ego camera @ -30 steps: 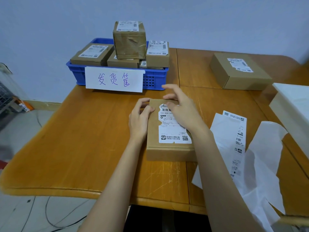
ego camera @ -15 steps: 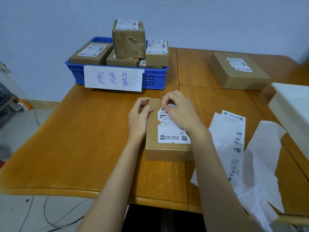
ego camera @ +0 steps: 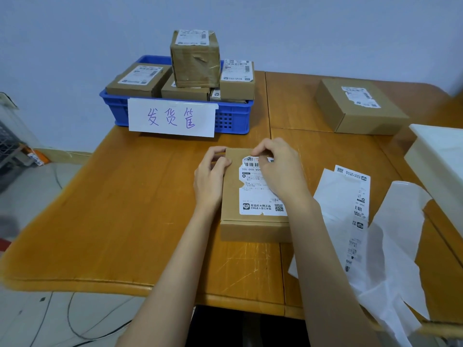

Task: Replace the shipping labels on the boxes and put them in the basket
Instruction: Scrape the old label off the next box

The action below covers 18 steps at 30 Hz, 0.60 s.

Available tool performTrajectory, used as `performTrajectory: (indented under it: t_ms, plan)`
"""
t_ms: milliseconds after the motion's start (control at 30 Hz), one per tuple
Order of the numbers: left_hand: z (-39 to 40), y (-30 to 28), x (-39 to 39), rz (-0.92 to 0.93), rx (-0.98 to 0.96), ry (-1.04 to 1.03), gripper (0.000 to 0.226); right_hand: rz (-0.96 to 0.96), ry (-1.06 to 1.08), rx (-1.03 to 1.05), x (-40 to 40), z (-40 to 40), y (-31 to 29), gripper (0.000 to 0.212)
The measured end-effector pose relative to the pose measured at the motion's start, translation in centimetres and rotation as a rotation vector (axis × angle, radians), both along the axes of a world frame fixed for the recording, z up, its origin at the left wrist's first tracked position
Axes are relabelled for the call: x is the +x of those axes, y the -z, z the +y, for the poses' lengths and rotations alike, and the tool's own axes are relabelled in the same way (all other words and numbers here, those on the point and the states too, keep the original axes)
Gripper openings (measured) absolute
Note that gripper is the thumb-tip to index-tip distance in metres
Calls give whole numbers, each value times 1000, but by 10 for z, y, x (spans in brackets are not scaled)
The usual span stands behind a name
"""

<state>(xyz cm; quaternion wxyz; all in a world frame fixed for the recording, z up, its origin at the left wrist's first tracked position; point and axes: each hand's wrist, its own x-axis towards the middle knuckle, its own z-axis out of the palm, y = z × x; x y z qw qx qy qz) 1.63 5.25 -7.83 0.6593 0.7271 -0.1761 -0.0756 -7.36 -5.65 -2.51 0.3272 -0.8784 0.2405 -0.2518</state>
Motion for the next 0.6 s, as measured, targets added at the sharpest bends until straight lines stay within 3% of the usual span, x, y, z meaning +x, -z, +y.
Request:
performTrajectory:
  t_ms: [200, 400, 533, 600]
  plan:
    - [0, 1, 0, 0, 4, 0, 30, 29, -46, -75, 0, -1, 0, 9]
    - [0, 2, 0, -3, 0, 2, 29, 110, -36, -148, 4, -1, -1, 11]
    - [0, 1, 0, 3, -3, 0, 30, 156, -86, -67, -3, 0, -4, 12]
    - [0, 1, 1, 7, -5, -1, 29, 92, -68, -3, -5, 2, -5, 11]
